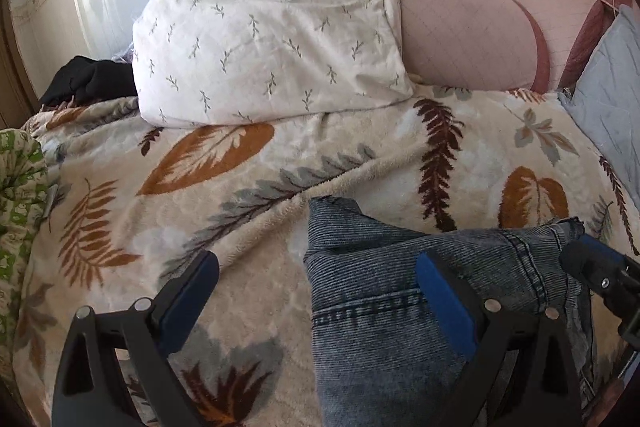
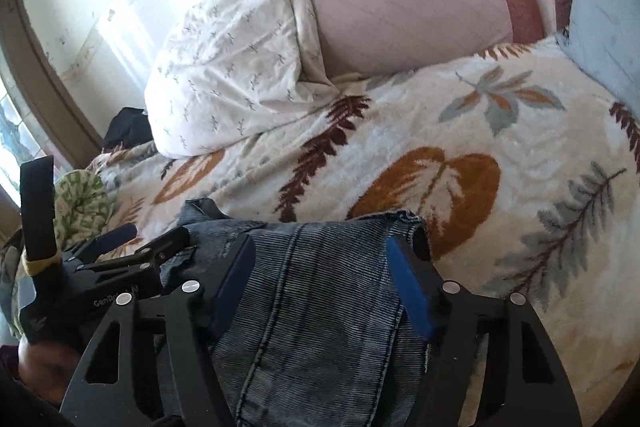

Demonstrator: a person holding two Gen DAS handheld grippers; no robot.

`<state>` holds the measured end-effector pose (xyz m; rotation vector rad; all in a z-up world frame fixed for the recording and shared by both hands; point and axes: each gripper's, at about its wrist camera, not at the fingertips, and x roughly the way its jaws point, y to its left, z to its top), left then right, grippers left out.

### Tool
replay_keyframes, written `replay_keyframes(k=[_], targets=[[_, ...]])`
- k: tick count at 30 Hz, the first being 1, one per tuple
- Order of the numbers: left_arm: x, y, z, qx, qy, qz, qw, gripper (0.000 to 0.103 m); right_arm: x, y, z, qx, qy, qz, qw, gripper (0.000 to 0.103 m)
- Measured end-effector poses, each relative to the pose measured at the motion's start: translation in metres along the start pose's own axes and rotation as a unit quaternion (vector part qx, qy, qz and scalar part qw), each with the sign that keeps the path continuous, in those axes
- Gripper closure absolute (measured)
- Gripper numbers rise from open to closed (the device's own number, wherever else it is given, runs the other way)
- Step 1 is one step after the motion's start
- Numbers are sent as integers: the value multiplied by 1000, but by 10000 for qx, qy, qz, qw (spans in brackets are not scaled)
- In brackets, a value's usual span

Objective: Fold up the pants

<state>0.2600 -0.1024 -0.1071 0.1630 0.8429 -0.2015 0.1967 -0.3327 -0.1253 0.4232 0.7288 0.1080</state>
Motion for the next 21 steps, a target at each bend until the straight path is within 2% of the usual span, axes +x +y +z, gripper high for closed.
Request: replay_keyframes(k=[6, 9, 14, 16, 19, 20, 21], targets=[[16, 0, -2, -58, 188, -66, 9998, 0, 15, -12, -5, 227, 296, -77, 9993, 35], [33, -1, -2, -52, 502, -60, 9987, 0, 21, -12, -6, 227, 415, -122, 9988, 32], [56, 12, -2, -528, 969, -498, 9926, 0, 24, -12, -8, 221, 454, -137, 9986, 31], [52, 14, -3, -636, 925, -603, 9918, 0, 23, -11, -8, 204, 456, -153, 9986, 31], [30, 15, -4, -702, 598, -539, 9943, 0, 20, -12, -7, 218, 495, -99, 9985, 29], [21, 16, -3, -728, 490, -535, 9947, 1, 19, -13, -6, 239, 521, -100, 9983, 27], [14, 19, -3, -716, 416, -519, 9952, 1, 17, -13, -5, 290, 560, -132, 9979, 19]])
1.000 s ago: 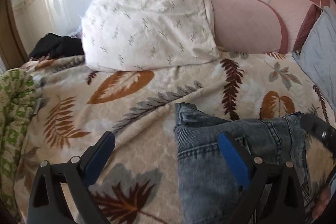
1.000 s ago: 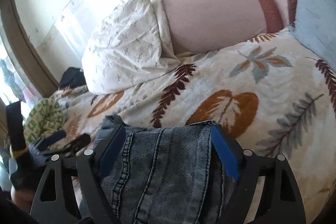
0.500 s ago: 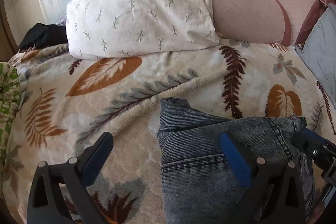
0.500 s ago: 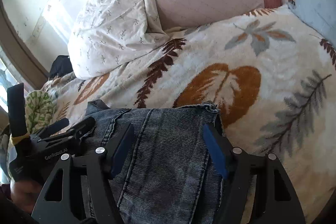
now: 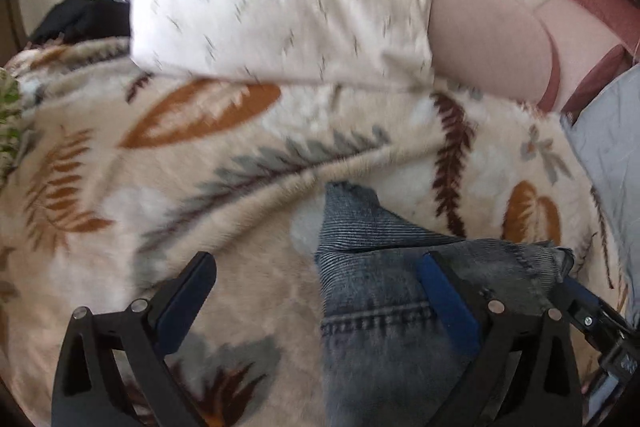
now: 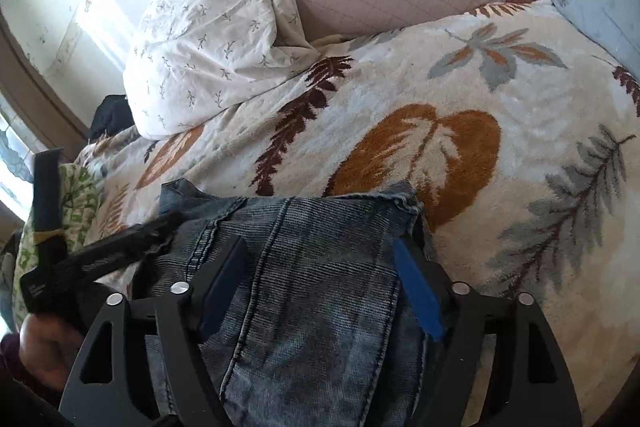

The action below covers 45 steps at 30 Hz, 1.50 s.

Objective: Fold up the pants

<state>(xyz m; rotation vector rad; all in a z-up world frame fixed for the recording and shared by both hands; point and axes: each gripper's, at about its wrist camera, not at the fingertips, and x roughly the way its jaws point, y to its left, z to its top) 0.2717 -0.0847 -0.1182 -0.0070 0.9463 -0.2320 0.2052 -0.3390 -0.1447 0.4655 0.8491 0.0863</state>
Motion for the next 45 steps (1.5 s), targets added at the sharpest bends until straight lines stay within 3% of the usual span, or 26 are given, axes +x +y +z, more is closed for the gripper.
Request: replay_keyframes(k=[5, 10, 18, 22, 25, 33, 41, 45], targets=[[-46, 17, -6, 165, -294, 68, 9994, 1, -14, -9, 4, 272, -14, 84, 9996, 18], [-59, 32, -25, 129, -55, 16, 9999, 0, -28, -20, 7, 447, -74, 57, 9990, 18], [-60, 31, -59, -84, 361, -319, 9988, 0, -45, -46, 6, 755, 39, 121, 9971, 18], [-63, 35, -67, -325, 525, -673, 9958, 0, -46, -67, 2, 1099, 302, 342, 9929, 18], [-59, 32, -68, -387, 630, -721, 9947, 0, -44, -75, -3, 1260, 514, 479, 9895, 18], [-43, 18, -69, -474, 822, -1006, 9904, 0, -25, -79, -17, 1413, 1071, 654, 9820, 17], [-31, 3, -64, -499, 991, -1548, 9817, 0, -18, -74, -20, 1405, 1187, 871, 9791, 16], [-22, -10, -67, -401, 1104, -1598, 9801, 0, -10, -69, -25, 1575, 1404, 1333, 9684, 16]])
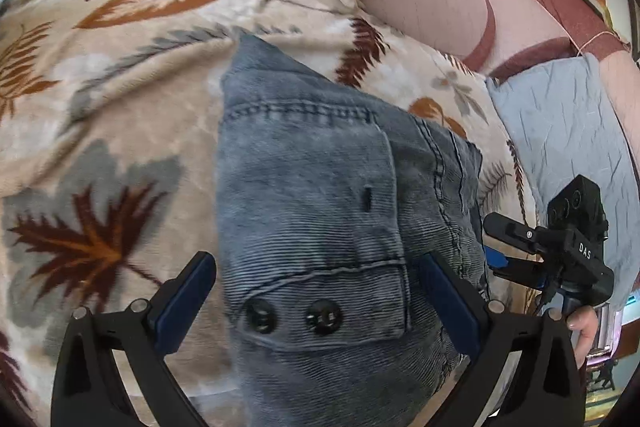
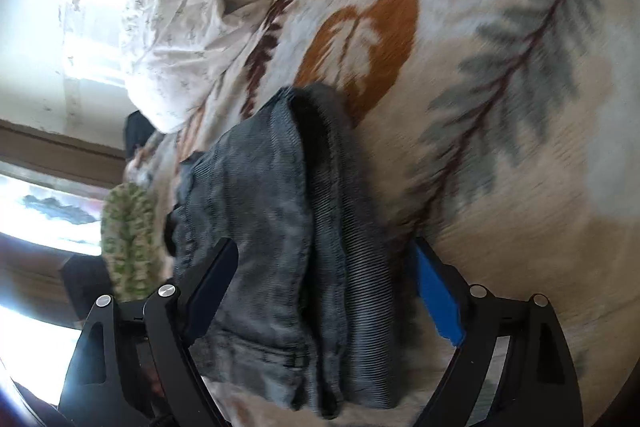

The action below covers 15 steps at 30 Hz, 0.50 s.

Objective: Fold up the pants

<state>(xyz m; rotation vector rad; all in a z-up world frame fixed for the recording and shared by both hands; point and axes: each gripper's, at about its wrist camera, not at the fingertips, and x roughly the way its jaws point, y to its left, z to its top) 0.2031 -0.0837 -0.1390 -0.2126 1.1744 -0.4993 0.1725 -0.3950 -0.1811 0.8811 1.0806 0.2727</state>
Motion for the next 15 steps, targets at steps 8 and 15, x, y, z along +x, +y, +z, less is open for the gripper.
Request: replay_keyframes(k=[8, 15], targets=[[0, 1, -4, -15, -110, -180, 9998, 4, 4, -3, 1, 239, 76, 450, 9987, 16], [-8, 6, -6, -2, -271, -238, 9993, 27, 11, 8, -1, 40, 161, 465, 9988, 23]])
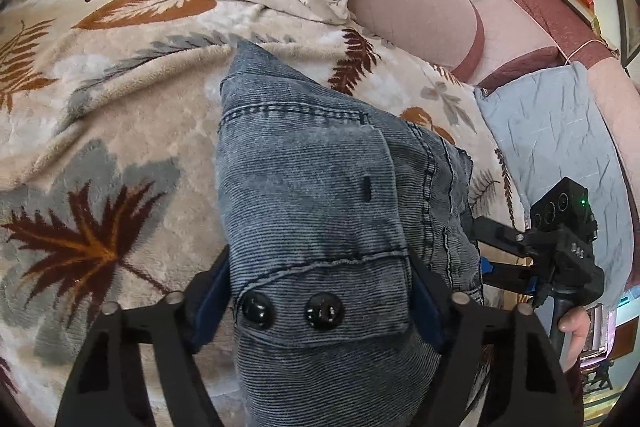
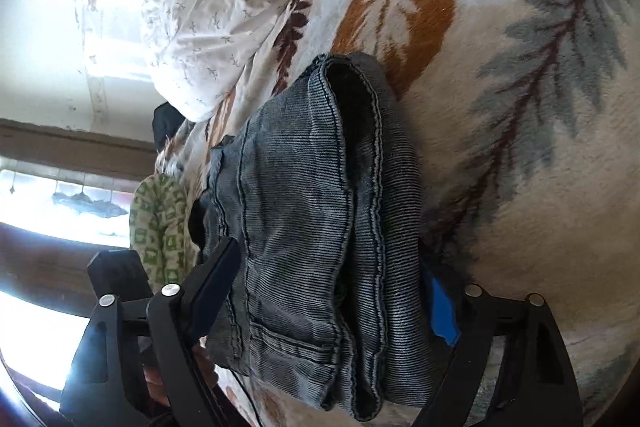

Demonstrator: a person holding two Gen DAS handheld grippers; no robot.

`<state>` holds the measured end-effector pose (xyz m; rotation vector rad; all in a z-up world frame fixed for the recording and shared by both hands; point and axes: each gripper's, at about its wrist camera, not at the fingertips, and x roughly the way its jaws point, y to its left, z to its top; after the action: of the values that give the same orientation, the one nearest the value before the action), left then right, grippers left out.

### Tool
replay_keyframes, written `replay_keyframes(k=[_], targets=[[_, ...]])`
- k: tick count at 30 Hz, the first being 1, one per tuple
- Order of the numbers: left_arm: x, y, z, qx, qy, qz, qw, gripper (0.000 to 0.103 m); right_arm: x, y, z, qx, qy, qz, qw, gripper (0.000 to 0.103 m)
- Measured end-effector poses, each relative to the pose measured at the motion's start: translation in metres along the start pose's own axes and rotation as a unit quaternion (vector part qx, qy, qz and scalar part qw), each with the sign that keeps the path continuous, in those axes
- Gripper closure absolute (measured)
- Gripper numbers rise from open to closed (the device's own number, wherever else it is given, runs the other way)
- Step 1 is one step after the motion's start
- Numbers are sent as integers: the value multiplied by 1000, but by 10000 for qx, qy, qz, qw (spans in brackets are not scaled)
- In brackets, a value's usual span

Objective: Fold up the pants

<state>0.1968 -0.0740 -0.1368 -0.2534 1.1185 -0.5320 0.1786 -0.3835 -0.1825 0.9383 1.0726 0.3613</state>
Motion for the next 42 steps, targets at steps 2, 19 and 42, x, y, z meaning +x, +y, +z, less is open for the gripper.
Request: replay_keyframes(k=[2, 19, 42], targets=[[-1, -1, 0, 11, -20, 18, 10000, 31, 2, 0, -1, -48, -2, -127, 9999, 30], [-15, 6, 3, -140, -188, -10, 9997, 16, 7, -5, -3, -171, -74, -471, 9987, 63], [-55, 32, 6, -413, -823, -211, 9955, 18, 14, 12, -7, -610, -131, -776, 9950, 47]])
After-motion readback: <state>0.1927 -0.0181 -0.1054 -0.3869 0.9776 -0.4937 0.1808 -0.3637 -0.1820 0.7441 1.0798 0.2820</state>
